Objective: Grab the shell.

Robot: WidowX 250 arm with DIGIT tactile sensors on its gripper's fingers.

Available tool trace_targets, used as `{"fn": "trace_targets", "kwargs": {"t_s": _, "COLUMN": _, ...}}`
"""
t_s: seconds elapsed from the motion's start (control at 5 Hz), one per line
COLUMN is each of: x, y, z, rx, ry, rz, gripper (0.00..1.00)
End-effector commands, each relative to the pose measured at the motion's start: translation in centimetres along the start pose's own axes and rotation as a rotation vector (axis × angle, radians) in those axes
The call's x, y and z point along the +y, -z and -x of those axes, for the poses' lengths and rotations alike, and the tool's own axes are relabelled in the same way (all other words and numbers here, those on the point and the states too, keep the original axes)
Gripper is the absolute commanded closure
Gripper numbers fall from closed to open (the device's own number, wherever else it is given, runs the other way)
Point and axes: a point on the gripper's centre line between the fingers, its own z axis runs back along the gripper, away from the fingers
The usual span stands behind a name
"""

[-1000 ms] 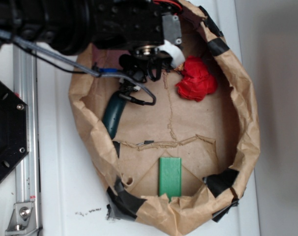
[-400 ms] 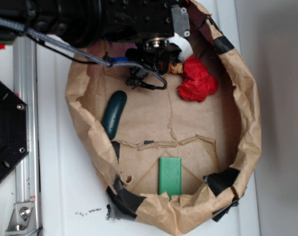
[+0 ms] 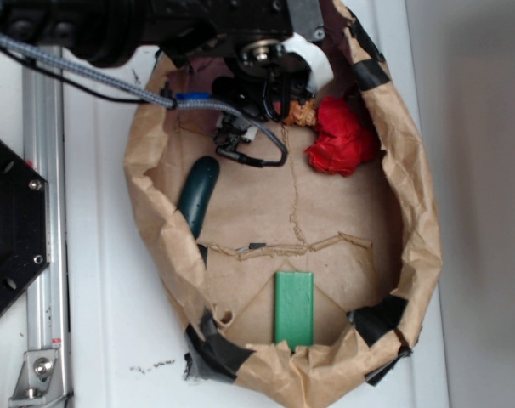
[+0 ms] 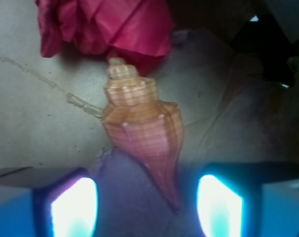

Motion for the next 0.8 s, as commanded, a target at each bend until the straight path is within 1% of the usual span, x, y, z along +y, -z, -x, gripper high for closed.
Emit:
{"fn": "trace_targets", "kwargs": {"t_s": 0.0, "x": 1.7, "y": -1.3, "z": -2.1, "rx": -0.098, "ry": -0.007, "rz": -0.055, "gripper": 0.00}}
{"fn": "trace_targets", "kwargs": {"t_s": 0.2, "x": 1.7, "y": -0.6, "z": -2.8, "rx": -0.096, "ry": 0.003, "rz": -0.062, "gripper": 0.00}}
{"fn": "trace_targets", "kwargs": {"t_s": 0.6, "x": 1.2, "y": 1.3, "z": -2.8, "rx": -0.041, "ry": 0.010, "rz": -0.066, "gripper": 0.00}}
